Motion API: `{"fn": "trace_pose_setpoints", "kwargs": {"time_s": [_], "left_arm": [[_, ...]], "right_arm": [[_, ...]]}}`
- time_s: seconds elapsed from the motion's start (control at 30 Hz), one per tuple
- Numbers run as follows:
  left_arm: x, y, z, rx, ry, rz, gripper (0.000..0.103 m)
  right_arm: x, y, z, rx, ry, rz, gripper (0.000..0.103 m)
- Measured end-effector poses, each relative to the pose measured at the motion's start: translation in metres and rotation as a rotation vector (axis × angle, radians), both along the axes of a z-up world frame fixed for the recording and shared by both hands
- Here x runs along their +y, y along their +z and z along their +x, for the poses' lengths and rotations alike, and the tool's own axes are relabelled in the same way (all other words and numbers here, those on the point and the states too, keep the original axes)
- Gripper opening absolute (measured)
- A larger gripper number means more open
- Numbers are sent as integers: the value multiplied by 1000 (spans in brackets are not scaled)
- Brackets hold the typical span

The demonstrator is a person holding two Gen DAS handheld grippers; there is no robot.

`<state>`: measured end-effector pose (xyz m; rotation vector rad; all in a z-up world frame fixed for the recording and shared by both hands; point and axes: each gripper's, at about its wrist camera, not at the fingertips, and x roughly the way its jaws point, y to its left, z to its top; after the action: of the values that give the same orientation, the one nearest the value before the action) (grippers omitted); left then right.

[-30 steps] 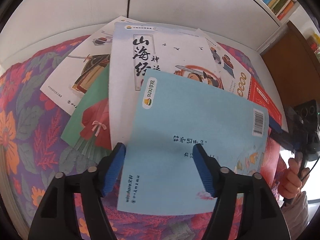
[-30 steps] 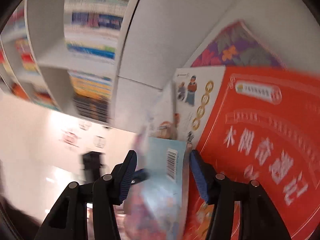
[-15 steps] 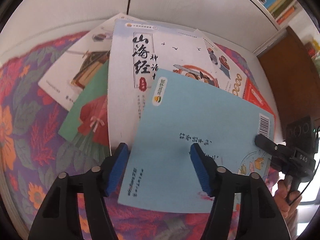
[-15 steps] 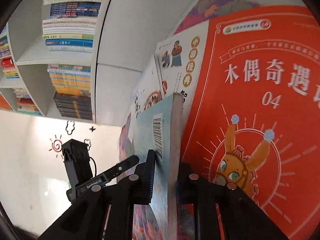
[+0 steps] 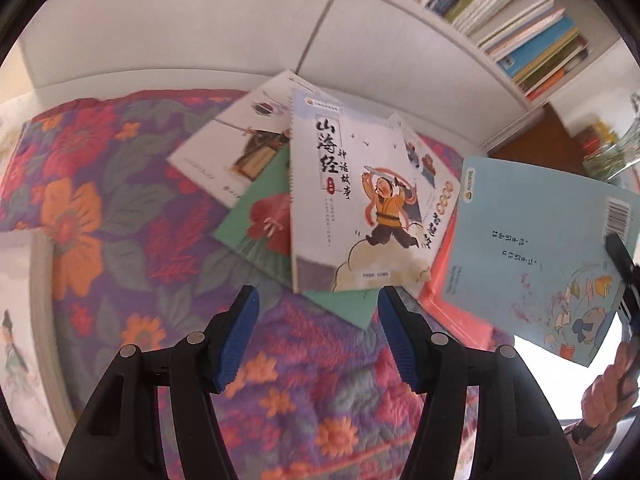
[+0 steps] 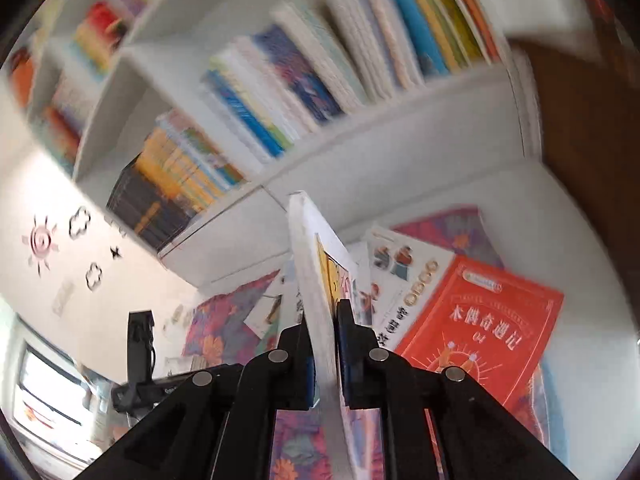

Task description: Organize books

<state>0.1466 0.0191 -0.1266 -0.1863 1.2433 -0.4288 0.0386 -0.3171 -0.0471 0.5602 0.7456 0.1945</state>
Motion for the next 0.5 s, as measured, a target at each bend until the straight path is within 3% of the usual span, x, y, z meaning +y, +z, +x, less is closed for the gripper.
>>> {"fn": "trace_pose_setpoints", "kwargs": {"time_s": [0.07,0.13,0.2,0.3,0.33,0.4,0.5], "left_arm": [[20,2,-7,4,14,-10,58],[43,0,-15,15,28,-12,58],[61,-5,-19,35,39,-10,58],[93,-11,-32,61,54,-13,58],[101,-12,-36,67,54,-10,58],[113,-18,-42,86,52,-19,58],[124,-25,-50,106,46,-21,58]], "right_arm": [[39,16,-14,-47,53,-163,10],[87,13,-26,-52,130,-292,10],[125,-9,-35,-19,191,-312,10],[181,-50,-49,92,295,-254,17],[200,-58,-61,94,312,-283,17],[233,-68,-82,91,331,-438,17],[247,-83,-90,133,316,-424,23]]}}
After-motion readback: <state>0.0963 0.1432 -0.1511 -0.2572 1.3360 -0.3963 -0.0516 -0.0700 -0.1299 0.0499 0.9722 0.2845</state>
